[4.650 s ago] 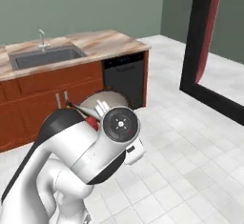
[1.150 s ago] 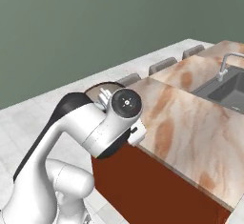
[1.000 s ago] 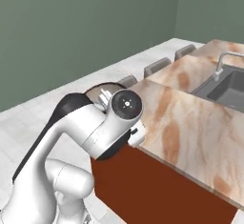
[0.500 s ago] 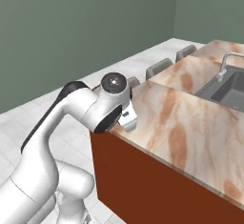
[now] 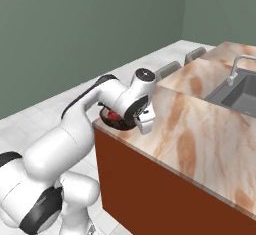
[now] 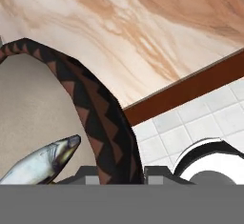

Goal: The microwave is finished heating the fish and bell pepper. Take the bowl containing the food and place it on the dining counter.

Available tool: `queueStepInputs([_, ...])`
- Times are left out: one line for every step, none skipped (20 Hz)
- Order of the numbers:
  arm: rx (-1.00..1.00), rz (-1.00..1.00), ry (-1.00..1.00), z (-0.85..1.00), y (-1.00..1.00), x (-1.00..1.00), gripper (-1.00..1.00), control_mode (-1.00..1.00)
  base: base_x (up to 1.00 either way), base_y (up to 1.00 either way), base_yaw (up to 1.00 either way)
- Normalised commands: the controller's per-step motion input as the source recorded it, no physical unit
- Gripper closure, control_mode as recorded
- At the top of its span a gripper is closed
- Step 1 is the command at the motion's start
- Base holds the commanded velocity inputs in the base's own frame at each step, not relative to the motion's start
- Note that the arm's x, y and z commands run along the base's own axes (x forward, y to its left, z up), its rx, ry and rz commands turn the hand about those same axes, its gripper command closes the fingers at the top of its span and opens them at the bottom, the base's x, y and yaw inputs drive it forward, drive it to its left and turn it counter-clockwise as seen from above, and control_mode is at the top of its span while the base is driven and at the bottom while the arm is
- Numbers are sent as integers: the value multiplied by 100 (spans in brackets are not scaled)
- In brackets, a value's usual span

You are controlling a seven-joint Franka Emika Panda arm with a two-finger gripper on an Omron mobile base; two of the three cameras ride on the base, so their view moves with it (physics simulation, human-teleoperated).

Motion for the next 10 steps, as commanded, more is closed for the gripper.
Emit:
queueStepInputs([13, 0, 3, -2, 0, 0, 100, -100, 0, 0, 0])
queueStepInputs([16, 0, 4, -3, 0, 0, 100, -100, 0, 0, 0])
queueStepInputs([19, -3, 0, -24, -5, 10, 100, -100, 0, 0, 0])
queueStepInputs([19, -6, 0, -38, -16, 31, 100, -100, 0, 0, 0])
queueStepInputs([16, -9, 0, -41, -21, 44, 100, -100, 0, 0, 0])
queueStepInputs([16, -11, 0, -37, -23, 56, 100, -100, 0, 0, 0])
queueStepInputs([17, -12, 0, -30, -15, 59, 100, -100, 0, 0, 0])
queueStepInputs([16, -13, 0, -22, -6, 62, 100, -100, 0, 0, 0])
queueStepInputs([12, -13, 0, -19, 0, 59, 100, -100, 0, 0, 0])
queueStepInputs([9, -13, 0, -16, 0, 57, 100, -100, 0, 0, 0])
